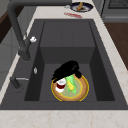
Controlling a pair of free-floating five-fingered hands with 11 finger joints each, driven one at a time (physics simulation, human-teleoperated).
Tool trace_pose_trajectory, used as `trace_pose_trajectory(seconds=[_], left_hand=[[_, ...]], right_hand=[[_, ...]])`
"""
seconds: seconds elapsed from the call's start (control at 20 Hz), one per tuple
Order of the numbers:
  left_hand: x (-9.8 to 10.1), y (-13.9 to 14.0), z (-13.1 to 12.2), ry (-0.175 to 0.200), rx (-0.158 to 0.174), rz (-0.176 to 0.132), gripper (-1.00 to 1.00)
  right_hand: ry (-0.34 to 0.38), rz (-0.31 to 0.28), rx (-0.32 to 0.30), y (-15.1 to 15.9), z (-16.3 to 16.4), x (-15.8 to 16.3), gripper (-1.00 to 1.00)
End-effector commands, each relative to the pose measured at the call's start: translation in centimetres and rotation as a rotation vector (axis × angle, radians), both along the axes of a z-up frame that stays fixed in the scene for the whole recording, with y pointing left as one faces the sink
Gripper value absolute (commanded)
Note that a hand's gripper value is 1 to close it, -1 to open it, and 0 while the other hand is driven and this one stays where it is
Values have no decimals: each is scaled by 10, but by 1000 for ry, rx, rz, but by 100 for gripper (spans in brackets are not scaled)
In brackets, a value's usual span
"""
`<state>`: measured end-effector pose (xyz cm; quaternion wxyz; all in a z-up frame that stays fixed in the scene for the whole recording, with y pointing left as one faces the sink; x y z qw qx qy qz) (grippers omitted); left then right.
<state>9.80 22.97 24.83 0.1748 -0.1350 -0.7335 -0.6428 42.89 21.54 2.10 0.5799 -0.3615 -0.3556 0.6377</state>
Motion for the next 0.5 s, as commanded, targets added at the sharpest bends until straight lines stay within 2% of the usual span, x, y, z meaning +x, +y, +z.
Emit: trace_pose_trajectory(seconds=[0.0,0.45], left_hand=[[0,0,0,0,0,0,0],[0,0,0,0,0,0,0]], right_hand=[[0,20,25,10,-11,16,-100],[11,62,83,16,-49,53,-100]])
